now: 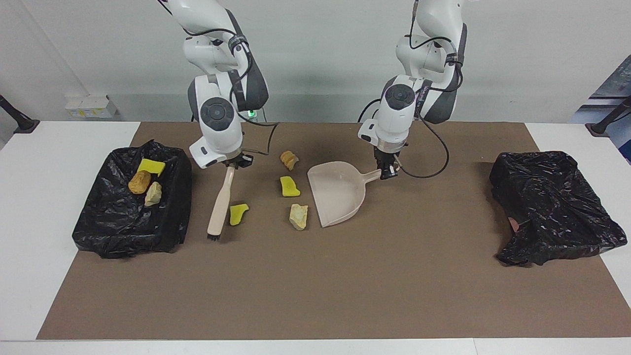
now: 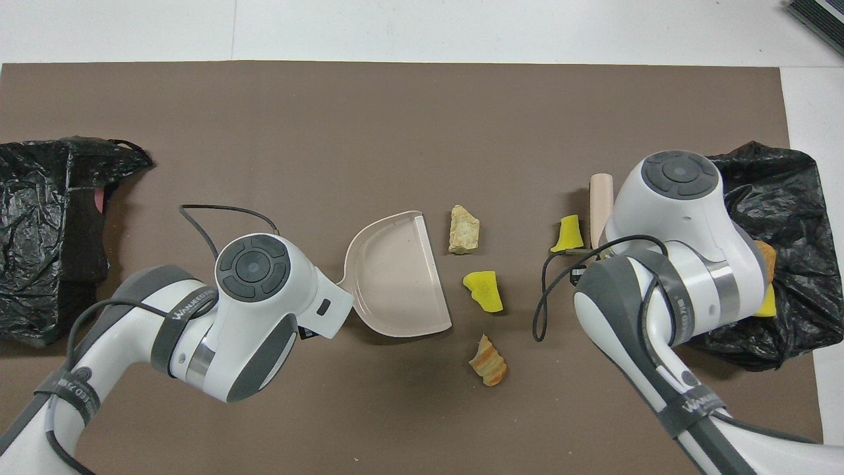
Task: Sweep and dump trash in bin
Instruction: 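Sweep the remaining pieces into the dustpan with the right gripper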
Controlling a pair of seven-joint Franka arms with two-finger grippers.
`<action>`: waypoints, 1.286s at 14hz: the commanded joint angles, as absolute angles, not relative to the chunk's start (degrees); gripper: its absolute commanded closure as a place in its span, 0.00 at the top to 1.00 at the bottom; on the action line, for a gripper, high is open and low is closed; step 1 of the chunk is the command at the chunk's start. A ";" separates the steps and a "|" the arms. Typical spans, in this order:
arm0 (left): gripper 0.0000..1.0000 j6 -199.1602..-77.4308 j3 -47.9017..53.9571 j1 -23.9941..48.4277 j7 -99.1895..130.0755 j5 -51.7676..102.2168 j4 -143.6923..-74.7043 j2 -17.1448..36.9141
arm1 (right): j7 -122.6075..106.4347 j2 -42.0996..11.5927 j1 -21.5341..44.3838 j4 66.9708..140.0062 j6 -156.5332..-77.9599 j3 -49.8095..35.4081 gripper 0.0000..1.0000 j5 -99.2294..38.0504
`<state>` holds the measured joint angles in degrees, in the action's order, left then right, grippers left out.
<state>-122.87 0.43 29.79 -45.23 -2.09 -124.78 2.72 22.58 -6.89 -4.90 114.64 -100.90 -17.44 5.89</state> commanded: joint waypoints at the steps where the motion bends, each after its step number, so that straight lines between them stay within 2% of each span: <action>1: 0.00 -122.96 -0.35 31.02 -40.44 -2.55 -126.56 0.79 | 18.81 -6.14 -5.10 118.74 -105.46 -18.46 0.00 6.94; 5: 0.00 -122.00 0.09 31.11 -40.34 -2.64 -126.91 0.27 | 15.38 -8.34 -0.02 117.16 -106.87 -18.72 0.00 3.54; 9: 0.00 -122.25 0.09 32.34 -40.43 -3.25 -128.58 -0.97 | 16.78 -12.82 8.50 113.65 -108.36 -18.72 0.00 -4.02; 11: 0.00 -122.34 0.09 32.87 -40.43 -3.25 -128.85 -1.14 | 16.61 -12.92 12.20 112.60 -109.60 -18.81 0.00 -6.67; 14: 0.00 -123.48 0.17 33.05 -40.69 -3.25 -129.64 -1.32 | 16.35 -11.87 17.04 111.36 -107.33 -19.68 0.00 -8.60; 18: 0.00 -126.74 0.09 33.49 -41.13 -3.25 -130.08 0.00 | 16.52 -5.03 15.39 111.44 -98.37 -19.60 0.00 -10.63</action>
